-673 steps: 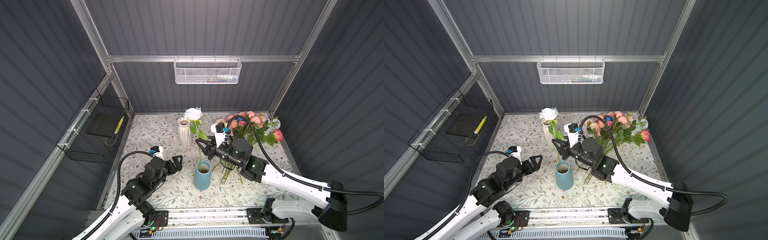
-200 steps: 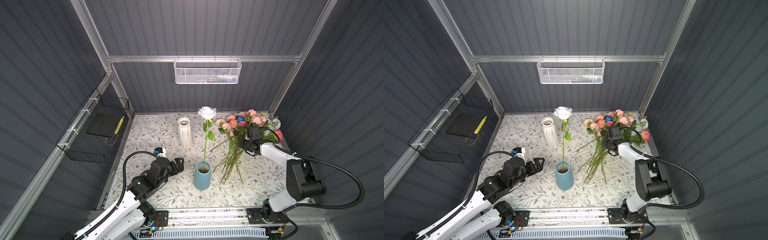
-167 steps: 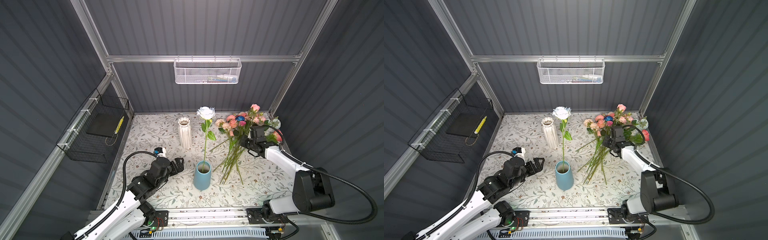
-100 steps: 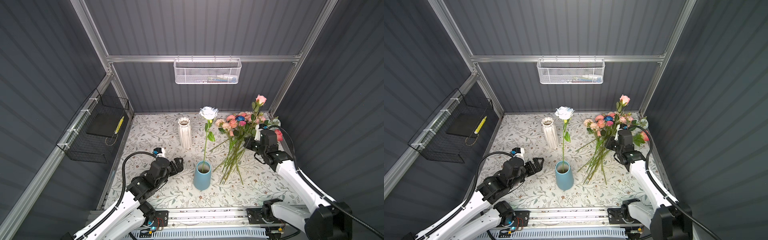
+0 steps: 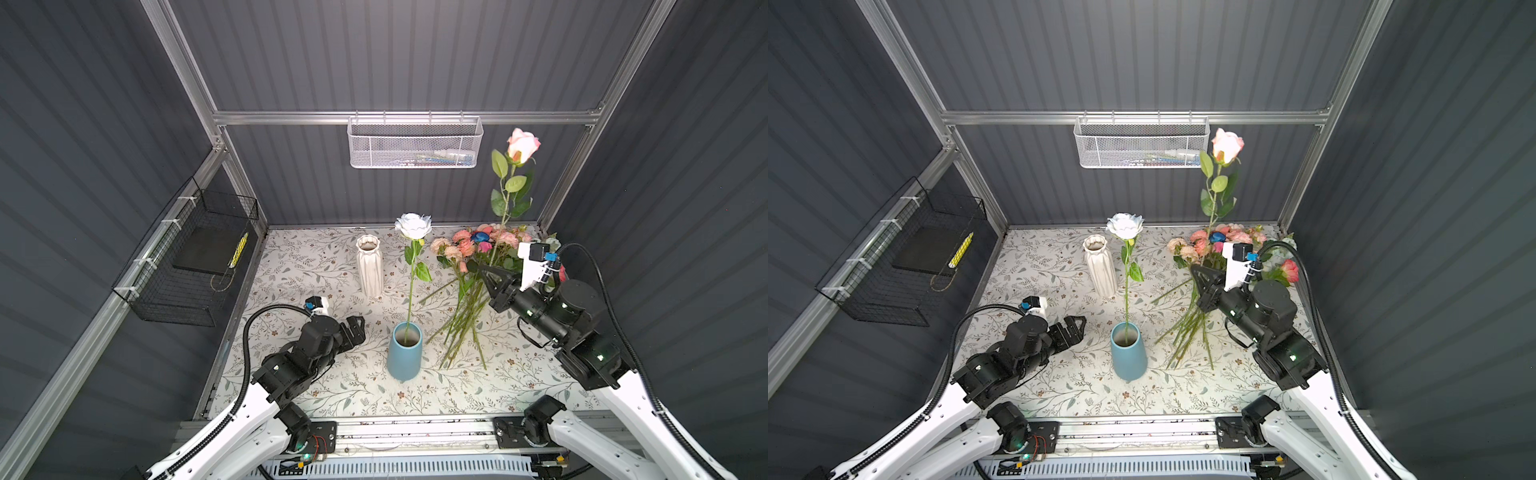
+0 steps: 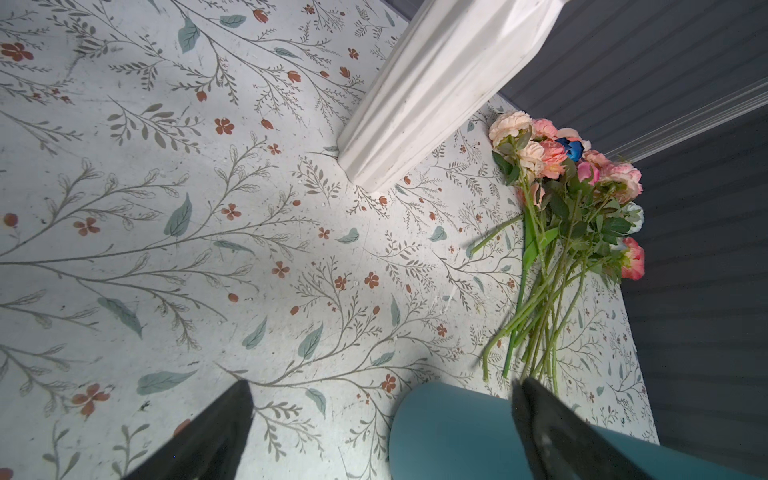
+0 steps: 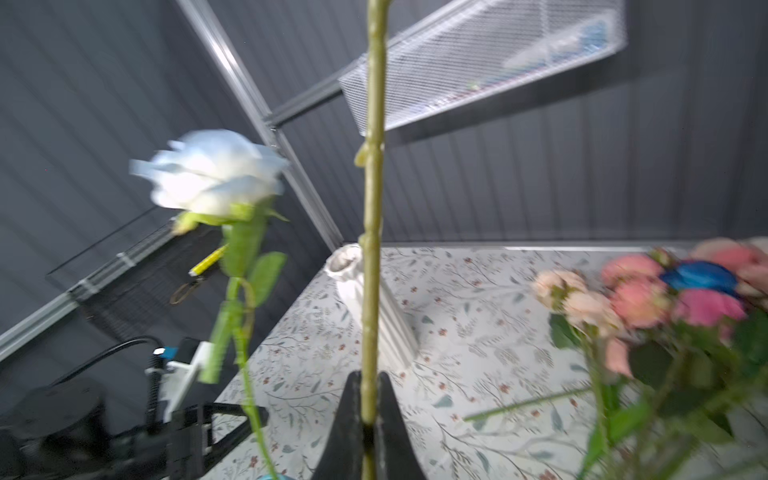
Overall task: Arrange the flowers into the vase
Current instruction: 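Carry the pink rose over the blue vase and lower its stem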
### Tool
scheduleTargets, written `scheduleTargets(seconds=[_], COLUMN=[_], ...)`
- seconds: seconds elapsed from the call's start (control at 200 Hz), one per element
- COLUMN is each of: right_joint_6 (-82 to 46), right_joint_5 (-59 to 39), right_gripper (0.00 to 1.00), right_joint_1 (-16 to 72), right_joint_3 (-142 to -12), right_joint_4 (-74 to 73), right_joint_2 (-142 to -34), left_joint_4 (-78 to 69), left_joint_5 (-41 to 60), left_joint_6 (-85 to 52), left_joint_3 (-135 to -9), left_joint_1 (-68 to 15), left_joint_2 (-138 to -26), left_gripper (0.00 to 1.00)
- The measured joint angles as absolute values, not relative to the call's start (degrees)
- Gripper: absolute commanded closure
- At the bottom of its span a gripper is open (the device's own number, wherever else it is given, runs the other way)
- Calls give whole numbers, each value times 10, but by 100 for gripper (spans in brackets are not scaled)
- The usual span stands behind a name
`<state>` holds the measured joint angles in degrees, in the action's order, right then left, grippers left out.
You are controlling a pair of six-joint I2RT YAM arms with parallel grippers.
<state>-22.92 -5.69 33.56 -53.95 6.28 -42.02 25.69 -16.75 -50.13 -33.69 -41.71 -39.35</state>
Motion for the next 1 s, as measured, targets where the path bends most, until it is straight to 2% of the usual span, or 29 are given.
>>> scheduleTargets(seconds=[0.32,0.485,0.735,1.0], right_joint_6=[-112,-32,41,34], right_joint_5=[14,72,129,157], right_gripper=[100,100,100,100], right_joint_1=[560,635,654,654], right_joint_3=[-602,-598,-595,-541], right_joint_4=[-49,-135,-215,-232], right_joint_2=[-496,-570,-633,-644], left_joint_4=[262,264,271,274], left_joint_5=[-169,-169,-169,-169], left_joint_6=[-502,-502,-502,-502], left_joint_3=[-341,-347,-348,-360], left_joint_1=[-417,-417,-417,-417], left_joint_2=[-389,-387,-381,-369], left_gripper=[0,0,0,0])
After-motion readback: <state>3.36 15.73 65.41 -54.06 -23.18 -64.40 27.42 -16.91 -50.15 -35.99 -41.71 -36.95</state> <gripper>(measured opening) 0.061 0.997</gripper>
